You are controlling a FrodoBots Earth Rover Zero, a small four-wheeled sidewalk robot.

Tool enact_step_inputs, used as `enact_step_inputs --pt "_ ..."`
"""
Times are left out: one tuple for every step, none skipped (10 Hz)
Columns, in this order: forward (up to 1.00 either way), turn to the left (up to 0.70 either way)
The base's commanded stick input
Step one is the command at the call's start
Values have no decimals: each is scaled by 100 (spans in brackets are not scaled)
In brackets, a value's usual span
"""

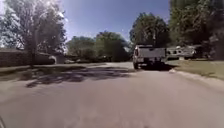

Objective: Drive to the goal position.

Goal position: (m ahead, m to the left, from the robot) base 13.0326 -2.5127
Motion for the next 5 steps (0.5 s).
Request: enact_step_inputs --pt "70 0" --pt "70 0" --pt "70 -15" --pt "70 -28" --pt "70 -35"
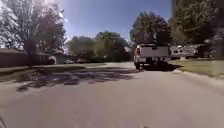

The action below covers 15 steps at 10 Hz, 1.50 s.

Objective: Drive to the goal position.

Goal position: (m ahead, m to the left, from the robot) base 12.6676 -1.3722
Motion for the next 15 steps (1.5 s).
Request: enact_step_inputs --pt "70 -13" --pt "70 0" --pt "70 0" --pt "70 0" --pt "70 0" --pt "70 0" --pt "70 0" --pt "70 0" --pt "70 0" --pt "70 0" --pt "70 0" --pt "70 0" --pt "70 0" --pt "70 0" --pt "70 0"
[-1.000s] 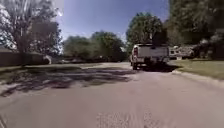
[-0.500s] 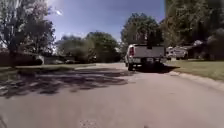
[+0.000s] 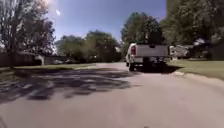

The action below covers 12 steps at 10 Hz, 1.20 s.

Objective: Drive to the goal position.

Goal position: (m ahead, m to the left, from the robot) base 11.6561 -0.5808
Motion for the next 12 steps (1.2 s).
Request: enact_step_inputs --pt "70 0" --pt "70 0" --pt "70 0" --pt "70 0" --pt "70 0" --pt "70 0" --pt "70 0" --pt "70 0" --pt "70 0" --pt "70 0" --pt "70 0" --pt "70 0"
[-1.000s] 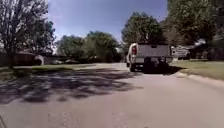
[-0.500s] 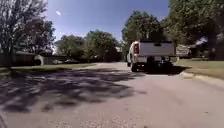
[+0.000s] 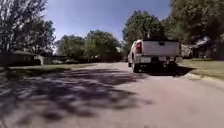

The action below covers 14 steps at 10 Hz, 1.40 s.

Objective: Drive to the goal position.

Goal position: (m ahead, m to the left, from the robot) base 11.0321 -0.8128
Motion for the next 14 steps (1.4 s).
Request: enact_step_inputs --pt "70 0" --pt "70 0" --pt "70 0" --pt "70 0" --pt "70 0" --pt "70 0" --pt "70 0" --pt "70 0" --pt "70 0" --pt "70 0" --pt "70 0" --pt "70 0" --pt "70 0" --pt "70 0"
